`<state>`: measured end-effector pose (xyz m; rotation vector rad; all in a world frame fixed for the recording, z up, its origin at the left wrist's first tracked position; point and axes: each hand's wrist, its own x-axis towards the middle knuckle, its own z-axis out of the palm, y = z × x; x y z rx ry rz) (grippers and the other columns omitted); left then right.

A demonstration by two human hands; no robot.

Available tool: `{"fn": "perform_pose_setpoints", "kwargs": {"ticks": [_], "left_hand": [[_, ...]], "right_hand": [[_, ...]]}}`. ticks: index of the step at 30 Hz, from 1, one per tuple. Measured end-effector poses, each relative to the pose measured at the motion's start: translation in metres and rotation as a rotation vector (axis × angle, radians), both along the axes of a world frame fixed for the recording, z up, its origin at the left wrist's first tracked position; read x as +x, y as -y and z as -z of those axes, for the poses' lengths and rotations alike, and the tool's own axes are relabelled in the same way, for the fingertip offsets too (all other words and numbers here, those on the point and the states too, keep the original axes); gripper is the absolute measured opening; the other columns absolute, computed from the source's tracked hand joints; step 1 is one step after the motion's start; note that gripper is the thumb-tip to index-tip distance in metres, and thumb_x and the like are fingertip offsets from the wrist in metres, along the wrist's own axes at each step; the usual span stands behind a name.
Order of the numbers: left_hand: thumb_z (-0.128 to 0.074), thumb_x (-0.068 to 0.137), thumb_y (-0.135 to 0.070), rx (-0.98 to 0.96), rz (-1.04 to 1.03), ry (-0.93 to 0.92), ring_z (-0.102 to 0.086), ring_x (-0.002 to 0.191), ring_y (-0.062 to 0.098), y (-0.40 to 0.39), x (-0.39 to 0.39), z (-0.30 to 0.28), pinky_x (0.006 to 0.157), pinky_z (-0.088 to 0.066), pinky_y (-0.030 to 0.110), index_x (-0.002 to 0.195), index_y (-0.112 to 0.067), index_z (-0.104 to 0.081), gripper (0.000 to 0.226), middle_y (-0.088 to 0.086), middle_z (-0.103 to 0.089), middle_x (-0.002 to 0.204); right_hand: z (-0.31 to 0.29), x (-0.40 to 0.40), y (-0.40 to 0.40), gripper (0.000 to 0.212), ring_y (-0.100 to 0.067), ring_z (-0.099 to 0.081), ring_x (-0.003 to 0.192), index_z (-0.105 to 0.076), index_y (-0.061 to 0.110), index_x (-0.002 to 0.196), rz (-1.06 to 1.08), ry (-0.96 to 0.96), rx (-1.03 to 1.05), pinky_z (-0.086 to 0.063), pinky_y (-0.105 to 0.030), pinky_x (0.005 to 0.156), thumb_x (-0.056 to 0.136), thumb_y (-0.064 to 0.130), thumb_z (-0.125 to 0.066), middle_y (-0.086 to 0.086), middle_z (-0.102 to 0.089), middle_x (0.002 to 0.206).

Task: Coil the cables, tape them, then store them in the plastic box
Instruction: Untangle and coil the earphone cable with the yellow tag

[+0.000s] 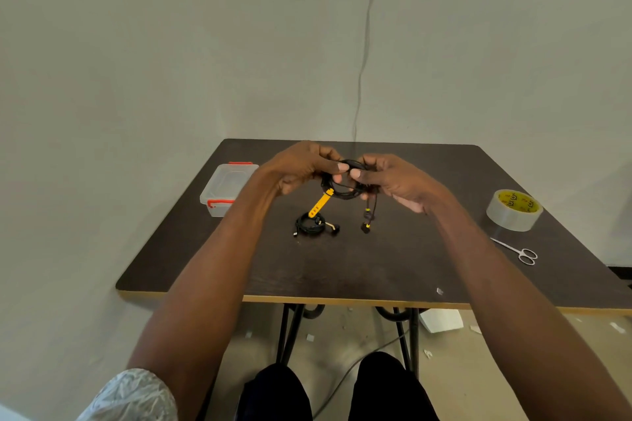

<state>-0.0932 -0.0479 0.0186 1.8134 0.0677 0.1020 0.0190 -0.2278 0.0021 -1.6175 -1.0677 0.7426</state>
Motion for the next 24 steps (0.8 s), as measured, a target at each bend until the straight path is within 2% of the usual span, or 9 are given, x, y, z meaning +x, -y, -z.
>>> {"fn": "perform_pose_setpoints", "kwargs": {"ticks": [2,5,7,10,13,17,19,22,24], "left_hand": [[-0.061,0.089,-0.004,-0.088,0.017,-0.003,-0.058,0.062,0.011,-0.002,-0.001,0.006,0.058,-0.044,0.022,0.084,-0.002,-0.064,0.006,0.005,-0.063,0.065],[-0.056,0.091,-0.001,-0.273,0.028,0.048,-0.063,0.069,0.015,-0.005,-0.002,0.013,0.068,-0.049,0.027,0.088,-0.002,-0.064,0.008,0.007,-0.06,0.067],[-0.054,0.092,0.001,-0.434,0.023,0.102,-0.063,0.069,0.018,-0.004,-0.002,0.016,0.073,-0.054,0.029,0.089,-0.002,-0.064,0.011,0.006,-0.059,0.066],[-0.053,0.092,0.002,-0.572,-0.005,0.132,-0.057,0.062,0.013,-0.003,-0.002,0.016,0.065,-0.052,0.022,0.091,-0.001,-0.065,0.012,0.005,-0.06,0.068],[-0.051,0.092,0.005,-0.552,0.012,0.126,-0.052,0.057,0.008,-0.006,-0.001,0.017,0.071,-0.047,0.022,0.105,0.003,-0.065,0.02,0.006,-0.063,0.075],[-0.043,0.092,0.012,-0.495,0.049,0.117,-0.05,0.056,0.006,-0.011,-0.001,0.016,0.077,-0.05,0.024,0.126,0.009,-0.053,0.036,0.005,-0.063,0.078],[-0.039,0.089,0.014,-0.508,0.07,0.094,-0.044,0.053,0.006,-0.011,-0.002,0.015,0.076,-0.044,0.025,0.124,0.009,-0.055,0.039,0.006,-0.058,0.077],[-0.036,0.085,0.006,-0.492,0.073,0.023,-0.035,0.045,0.005,-0.012,-0.002,0.012,0.063,-0.03,0.024,0.113,0.009,-0.061,0.037,0.007,-0.051,0.073],[-0.039,0.085,-0.003,-0.454,0.08,-0.025,-0.03,0.042,0.006,-0.012,-0.002,0.009,0.06,-0.032,0.026,0.107,0.009,-0.064,0.036,0.004,-0.046,0.068]], "right_hand": [[-0.002,0.004,0.006,0.043,-0.016,-0.052,0.07,-0.057,-0.008,0.114,-0.015,0.007,-0.028,-0.041,-0.025,0.064,0.089,0.025,-0.069,-0.008,-0.061,0.085],[-0.008,0.009,0.015,0.027,-0.005,-0.048,0.056,-0.065,0.001,0.107,-0.037,-0.029,0.007,-0.036,-0.015,0.053,0.09,0.021,-0.064,-0.004,-0.059,0.075],[-0.01,0.015,0.019,0.026,-0.006,-0.042,0.054,-0.067,0.004,0.105,-0.034,-0.108,0.05,-0.032,-0.015,0.051,0.089,0.024,-0.063,-0.002,-0.052,0.07],[-0.009,0.025,0.021,0.038,-0.007,-0.036,0.051,-0.061,-0.006,0.117,-0.024,-0.205,0.106,-0.033,-0.021,0.059,0.094,0.023,-0.058,0.0,-0.044,0.067],[-0.007,0.029,0.021,0.032,-0.006,-0.033,0.05,-0.064,-0.005,0.113,-0.005,-0.234,0.143,-0.04,-0.02,0.063,0.098,0.021,-0.054,0.001,-0.04,0.067],[-0.01,0.028,0.023,0.017,-0.008,-0.033,0.053,-0.068,0.008,0.089,0.055,-0.099,0.087,-0.039,-0.019,0.06,0.095,0.021,-0.058,0.001,-0.043,0.068],[-0.012,0.027,0.025,0.017,-0.008,-0.031,0.052,-0.065,0.012,0.082,0.058,-0.095,0.072,-0.037,-0.017,0.056,0.094,0.023,-0.059,0.001,-0.042,0.068],[-0.014,0.03,0.026,0.016,-0.006,-0.028,0.05,-0.064,0.01,0.085,0.094,-0.095,0.065,-0.03,-0.019,0.052,0.095,0.023,-0.059,0.001,-0.037,0.066],[-0.015,0.031,0.027,0.018,-0.006,-0.027,0.05,-0.065,0.009,0.091,0.115,-0.052,0.054,-0.026,-0.022,0.054,0.094,0.026,-0.062,0.0,-0.033,0.066]]}}
